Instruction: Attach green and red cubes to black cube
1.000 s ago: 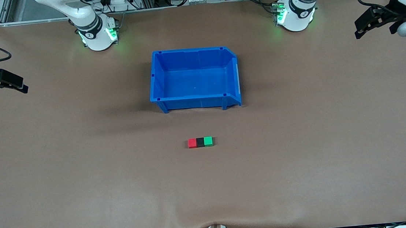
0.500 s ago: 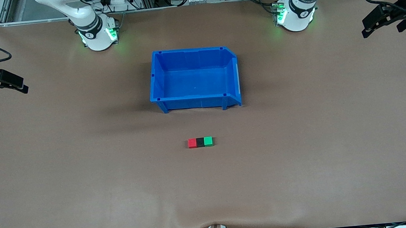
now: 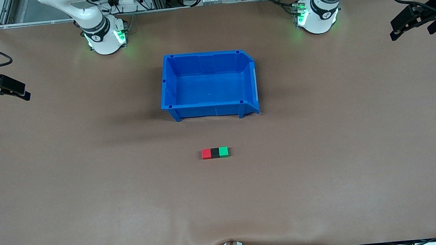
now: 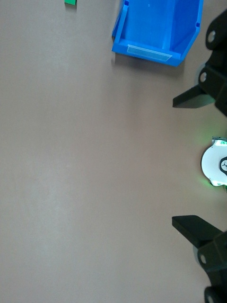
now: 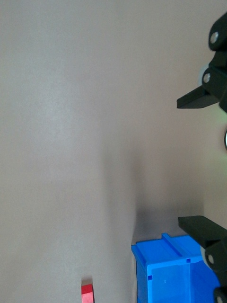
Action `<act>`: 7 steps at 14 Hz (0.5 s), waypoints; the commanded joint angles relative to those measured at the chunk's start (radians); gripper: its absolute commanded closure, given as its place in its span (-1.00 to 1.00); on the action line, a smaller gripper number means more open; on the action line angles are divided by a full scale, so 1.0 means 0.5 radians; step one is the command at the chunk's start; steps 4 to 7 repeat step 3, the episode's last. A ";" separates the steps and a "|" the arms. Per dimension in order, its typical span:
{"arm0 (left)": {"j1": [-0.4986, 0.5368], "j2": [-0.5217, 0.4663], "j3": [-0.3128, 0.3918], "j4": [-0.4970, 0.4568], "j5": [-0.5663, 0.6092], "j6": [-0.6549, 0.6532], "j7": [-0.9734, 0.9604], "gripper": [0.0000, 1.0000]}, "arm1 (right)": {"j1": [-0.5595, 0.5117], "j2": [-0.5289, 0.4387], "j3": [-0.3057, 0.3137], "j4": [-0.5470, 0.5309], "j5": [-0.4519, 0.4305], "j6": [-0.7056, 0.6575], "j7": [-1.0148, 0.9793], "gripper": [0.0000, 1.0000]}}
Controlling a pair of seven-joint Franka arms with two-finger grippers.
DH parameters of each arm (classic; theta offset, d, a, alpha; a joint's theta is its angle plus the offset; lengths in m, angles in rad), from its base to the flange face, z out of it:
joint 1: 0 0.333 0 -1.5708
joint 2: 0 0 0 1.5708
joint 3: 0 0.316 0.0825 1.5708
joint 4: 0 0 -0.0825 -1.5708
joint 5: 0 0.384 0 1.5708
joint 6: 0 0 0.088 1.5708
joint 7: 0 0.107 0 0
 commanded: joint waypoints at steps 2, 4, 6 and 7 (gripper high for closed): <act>0.020 0.012 -0.004 0.045 -0.016 -0.045 0.008 -1.00 | -0.022 -0.010 0.006 0.004 -0.013 0.004 0.031 -1.00; 0.020 0.009 -0.004 0.045 -0.016 -0.048 0.008 -1.00 | -0.022 -0.010 0.003 0.004 -0.007 0.004 0.031 -1.00; 0.020 0.009 -0.004 0.045 -0.016 -0.048 0.008 -1.00 | -0.022 -0.010 0.003 0.004 -0.007 0.004 0.031 -1.00; 0.020 0.009 -0.004 0.045 -0.016 -0.048 0.008 -1.00 | -0.022 -0.010 0.003 0.004 -0.007 0.004 0.031 -1.00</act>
